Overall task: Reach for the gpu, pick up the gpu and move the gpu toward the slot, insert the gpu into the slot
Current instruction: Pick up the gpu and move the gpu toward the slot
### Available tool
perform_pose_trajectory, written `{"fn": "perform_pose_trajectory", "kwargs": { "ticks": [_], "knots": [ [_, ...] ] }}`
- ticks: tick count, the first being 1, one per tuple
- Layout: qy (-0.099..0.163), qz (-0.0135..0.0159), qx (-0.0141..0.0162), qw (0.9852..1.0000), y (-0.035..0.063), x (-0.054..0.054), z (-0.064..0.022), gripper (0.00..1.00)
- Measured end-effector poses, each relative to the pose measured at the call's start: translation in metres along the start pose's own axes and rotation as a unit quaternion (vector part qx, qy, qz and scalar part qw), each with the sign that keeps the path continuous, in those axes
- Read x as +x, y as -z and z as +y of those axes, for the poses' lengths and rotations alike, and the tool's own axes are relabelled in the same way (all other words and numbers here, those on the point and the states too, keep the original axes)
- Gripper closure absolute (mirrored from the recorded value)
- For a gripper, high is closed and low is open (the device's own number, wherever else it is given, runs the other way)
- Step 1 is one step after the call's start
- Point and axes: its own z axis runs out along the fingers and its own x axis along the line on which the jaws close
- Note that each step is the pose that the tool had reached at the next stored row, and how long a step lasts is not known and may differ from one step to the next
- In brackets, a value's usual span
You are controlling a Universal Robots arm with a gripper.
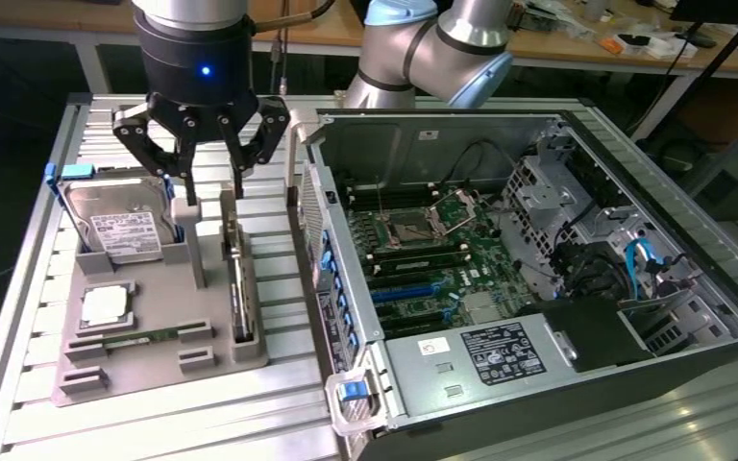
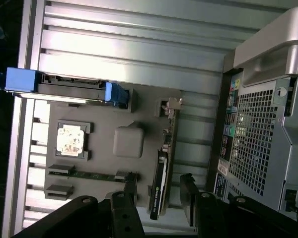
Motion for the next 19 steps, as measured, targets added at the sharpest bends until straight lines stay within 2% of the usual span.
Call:
{"fn": "perform_pose_trajectory", "kwargs": {
  "ticks": [2, 8, 19],
  "knots": [
    [-0.005, -0.0005, 0.0001, 1.0000, -0.0021, 0.000, 0.0000, 0.52],
    [-0.042, -0.0013, 0.0000, 0.9991, -0.0080, 0.000, -0.0001, 0.52],
    [-0.047, -0.0030, 0.0005, 0.9989, -0.0211, 0.000, -0.0020, 0.52]
  ]
}}
